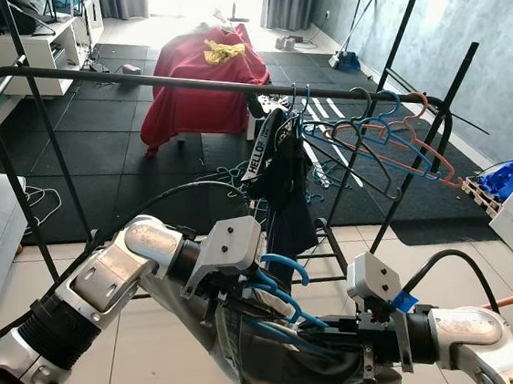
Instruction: Hang hanger
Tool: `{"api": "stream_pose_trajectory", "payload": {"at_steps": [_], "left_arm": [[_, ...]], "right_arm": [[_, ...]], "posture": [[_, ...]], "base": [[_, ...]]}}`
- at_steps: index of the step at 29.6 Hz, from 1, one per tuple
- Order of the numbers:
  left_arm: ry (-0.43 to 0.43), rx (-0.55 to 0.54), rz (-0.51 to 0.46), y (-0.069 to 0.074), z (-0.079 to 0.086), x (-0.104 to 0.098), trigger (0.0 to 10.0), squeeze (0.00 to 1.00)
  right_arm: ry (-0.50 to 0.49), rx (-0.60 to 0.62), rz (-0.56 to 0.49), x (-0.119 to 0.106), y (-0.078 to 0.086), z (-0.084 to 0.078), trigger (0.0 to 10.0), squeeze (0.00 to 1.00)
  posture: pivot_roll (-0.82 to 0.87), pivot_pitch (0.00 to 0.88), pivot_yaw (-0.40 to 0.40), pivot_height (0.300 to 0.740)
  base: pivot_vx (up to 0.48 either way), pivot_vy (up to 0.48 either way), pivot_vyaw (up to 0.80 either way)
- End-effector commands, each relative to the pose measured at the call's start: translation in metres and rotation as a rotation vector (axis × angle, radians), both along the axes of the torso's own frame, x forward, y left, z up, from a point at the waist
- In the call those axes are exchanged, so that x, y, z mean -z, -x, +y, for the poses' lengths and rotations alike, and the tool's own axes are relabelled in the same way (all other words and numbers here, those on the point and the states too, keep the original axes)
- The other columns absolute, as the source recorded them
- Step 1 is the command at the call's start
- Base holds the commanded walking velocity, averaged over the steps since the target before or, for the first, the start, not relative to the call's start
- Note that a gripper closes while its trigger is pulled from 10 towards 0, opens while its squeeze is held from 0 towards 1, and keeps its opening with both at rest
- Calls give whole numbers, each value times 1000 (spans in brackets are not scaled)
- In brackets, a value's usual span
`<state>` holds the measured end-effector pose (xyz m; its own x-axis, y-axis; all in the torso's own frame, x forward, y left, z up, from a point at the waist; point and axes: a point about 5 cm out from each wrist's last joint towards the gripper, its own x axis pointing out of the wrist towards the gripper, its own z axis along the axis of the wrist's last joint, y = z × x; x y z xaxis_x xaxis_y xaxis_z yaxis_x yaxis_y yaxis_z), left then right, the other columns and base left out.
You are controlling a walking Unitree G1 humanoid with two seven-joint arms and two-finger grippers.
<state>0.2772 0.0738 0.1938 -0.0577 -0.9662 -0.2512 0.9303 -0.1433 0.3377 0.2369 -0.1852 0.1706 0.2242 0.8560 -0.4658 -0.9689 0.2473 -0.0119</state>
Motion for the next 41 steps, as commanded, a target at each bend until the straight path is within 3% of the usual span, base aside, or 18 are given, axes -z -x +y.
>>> {"api": "stream_pose_trajectory", "payload": {"at_steps": [1, 12, 13, 14, 15, 16, 19, 24, 30, 33, 34, 35, 37, 38, 40, 41], "left_arm": [[-11, 9, -10, -1, -5, 1, 0, 0], [-89, -3, -41, -6, 7, 7, 0, 0], [-85, -13, -44, -7, 8, 6, 0, 0], [-85, -13, -44, -7, 8, 6, 0, 0], [-71, -27, -43, -9, 8, 5, 0, 0], [-58, -42, -40, -10, 9, 3, 0, 0], [-41, -97, -39, -15, 16, 3, 0, 0], [-42, -129, -38, -18, 22, 3, 0, 0], [-23, -309, -30, -31, 48, 4, 0, 0], [7, -354, -29, -33, 51, 2, 0, 0], [66, -410, -16, -36, 52, -1, 0, 0], [66, -410, -16, -36, 52, -1, 0, 0], [164, -516, 21, -40, 53, -1, 0, 0], [164, -516, 21, -40, 53, -1, 0, 0], [232, -566, 69, -36, 54, 3, 1373, 0], [271, -579, 93, -33, 53, 2, 3569, 0]], "right_arm": [[-11, -1, -26, -4, -1, 0, 0, 0], [-11, 5, -34, -6, -3, -2, 0, 0], [-29, 26, -37, -7, -5, -1, 3725, 0], [-29, 26, -37, -7, -5, -1, 3725, 0], [-57, 51, -41, -9, -8, 1, 10000, 0], [-89, 66, -44, -12, -9, 2, 10000, 1000], [-179, 114, -69, -20, -12, 0, 10000, 1000], [-202, 150, -97, -24, -12, -4, 10000, 1000], [-286, 454, -262, -39, -12, -38, 10000, 1000], [-306, 523, -293, -41, -12, -46, 10000, 1000], [-364, 613, -332, -44, -12, -54, 10000, 1000], [-364, 613, -332, -44, -12, -54, 10000, 1000], [-640, 770, -374, -54, -8, -64, 10000, 1000], [-640, 770, -374, -54, -8, -64, 10000, 1000], [-769, 822, -326, -46, -1, -59, 10000, 1000], [-770, 828, -283, -35, 0, -53, 10000, 553]], "posture": [[-107, 0, -15, 740], [-104, 0, -13, 740], [-103, 0, -15, 740], [-103, 0, -15, 740], [-103, 0, -15, 740], [-103, 0, -15, 740], [-105, 0, -10, 740], [-108, 0, -6, 740], [-111, 0, 4, 740], [-110, 0, 5, 740], [-112, 0, 8, 740], [-112, 0, 8, 740], [-114, 0, 11, 740], [-114, 0, 11, 740], [-116, 0, 10, 740], [-113, 0, 9, 740]], "base": [[0, 0, 0], [0, 0, 0], [0, 0, 0], [0, 0, 0], [0, 0, 0], [0, 0, 0], [0, 0, 0], [0, 0, 0], [0, 0, 0], [0, 0, 0], [0, 0, 0], [0, 0, 0], [0, 0, 0], [0, 0, 0], [0, 0, 0], [0, 0, 0]]}}
